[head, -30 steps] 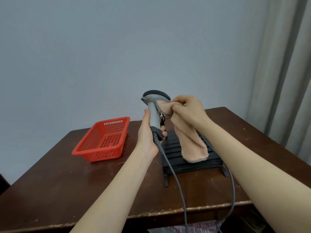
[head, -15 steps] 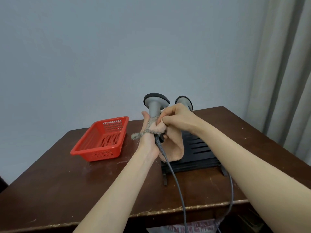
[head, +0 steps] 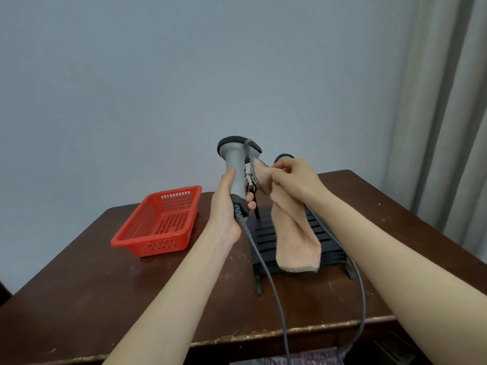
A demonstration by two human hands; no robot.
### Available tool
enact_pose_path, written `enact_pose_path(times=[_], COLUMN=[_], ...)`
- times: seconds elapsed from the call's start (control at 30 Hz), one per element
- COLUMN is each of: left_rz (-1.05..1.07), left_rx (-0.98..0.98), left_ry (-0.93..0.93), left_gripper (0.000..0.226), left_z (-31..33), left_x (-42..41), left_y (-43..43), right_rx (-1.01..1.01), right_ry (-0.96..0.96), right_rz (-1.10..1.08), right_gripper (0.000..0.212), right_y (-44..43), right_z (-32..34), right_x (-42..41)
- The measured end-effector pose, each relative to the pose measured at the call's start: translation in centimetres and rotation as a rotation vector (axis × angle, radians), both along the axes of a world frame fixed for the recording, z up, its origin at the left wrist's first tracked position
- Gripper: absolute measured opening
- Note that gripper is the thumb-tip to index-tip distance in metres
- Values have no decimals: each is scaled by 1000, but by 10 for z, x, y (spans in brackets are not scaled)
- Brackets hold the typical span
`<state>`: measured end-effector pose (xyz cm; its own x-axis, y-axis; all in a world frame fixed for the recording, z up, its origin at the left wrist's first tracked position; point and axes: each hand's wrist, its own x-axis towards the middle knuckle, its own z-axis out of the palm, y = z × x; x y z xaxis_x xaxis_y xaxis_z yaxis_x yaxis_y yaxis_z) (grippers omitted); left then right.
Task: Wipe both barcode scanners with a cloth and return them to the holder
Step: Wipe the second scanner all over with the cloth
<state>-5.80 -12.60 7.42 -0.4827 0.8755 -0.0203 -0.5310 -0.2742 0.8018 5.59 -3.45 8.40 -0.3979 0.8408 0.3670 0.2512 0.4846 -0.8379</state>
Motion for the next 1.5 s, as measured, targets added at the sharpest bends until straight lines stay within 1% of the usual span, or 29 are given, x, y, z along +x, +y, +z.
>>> enact_pose_path(times=[0.03,0.07,0.13,0.23,0.27,0.37,0.43,0.47,0.53,0.57,0.6,0.63,0.7,0.73,0.8,0.93,1.0,1.1,1.2,1.3,1.43,1.5], left_rz=[6,0,-11,-5,-3,-2,-38,-58,-96,-114,-126,-129,-121,-123,-133,-126,-117,-83,-57,-68,-122,-153], left_rx=[-3,-5,-11,-29,-30,-42,-56,-61,-69,-72,-77,-85,-108,-112,-104,-108,-108,-105,-110,-102,-110,-118], left_ry=[-7,-11,-7,46,67,139,174,177,164,149,132,121,123,115,83,61,63,65,40,34,24,19], left_gripper=[28,29,32,34,32,21,18,18,20,21,22,22,22,22,23,26,32,38,35,31,32,34], left_z=[1,1,0,0,1,4,3,2,-1,-3,-6,-9,-14,-17,-20,-22,-22,-23,-24,-25,-28,-31], left_x=[-1,-1,-4,-10,-12,-17,-21,-22,-23,-22,-21,-19,-14,-12,-10,-11,-12,-15,-22,-25,-26,-27], left_y=[-2,-3,-6,-8,-10,-15,-18,-19,-20,-20,-19,-17,-14,-12,-9,-6,-6,-7,-9,-10,-9,-8], right_rx=[-1,-23,-90,-123,-147,-326,-468,-551,-718,-768,-767,-720,-536,-458,-361,-267,-272,-354,-415,-408,-443,-497], right_ry=[-32,-22,52,23,50,231,326,391,550,599,598,554,412,372,359,427,479,501,483,454,411,414], right_rz=[-29,-51,-75,-67,-77,-74,-47,-15,79,115,127,114,27,-22,-78,-112,-109,-73,-48,-63,-47,-17], right_gripper=[19,21,22,22,22,12,12,17,36,42,45,44,32,25,19,18,21,22,14,9,10,16], right_y=[3,6,7,11,11,13,15,15,13,11,9,8,4,1,-3,-4,-3,0,5,7,6,3], right_z=[-1,-2,-1,-4,-5,-9,-12,-12,-10,-10,-11,-13,-14,-13,-11,-7,-5,-3,-4,-7,-13,-12], right_x=[0,1,2,2,2,2,3,5,7,8,9,8,6,4,0,-6,-8,-9,-9,-8,-6,-5])
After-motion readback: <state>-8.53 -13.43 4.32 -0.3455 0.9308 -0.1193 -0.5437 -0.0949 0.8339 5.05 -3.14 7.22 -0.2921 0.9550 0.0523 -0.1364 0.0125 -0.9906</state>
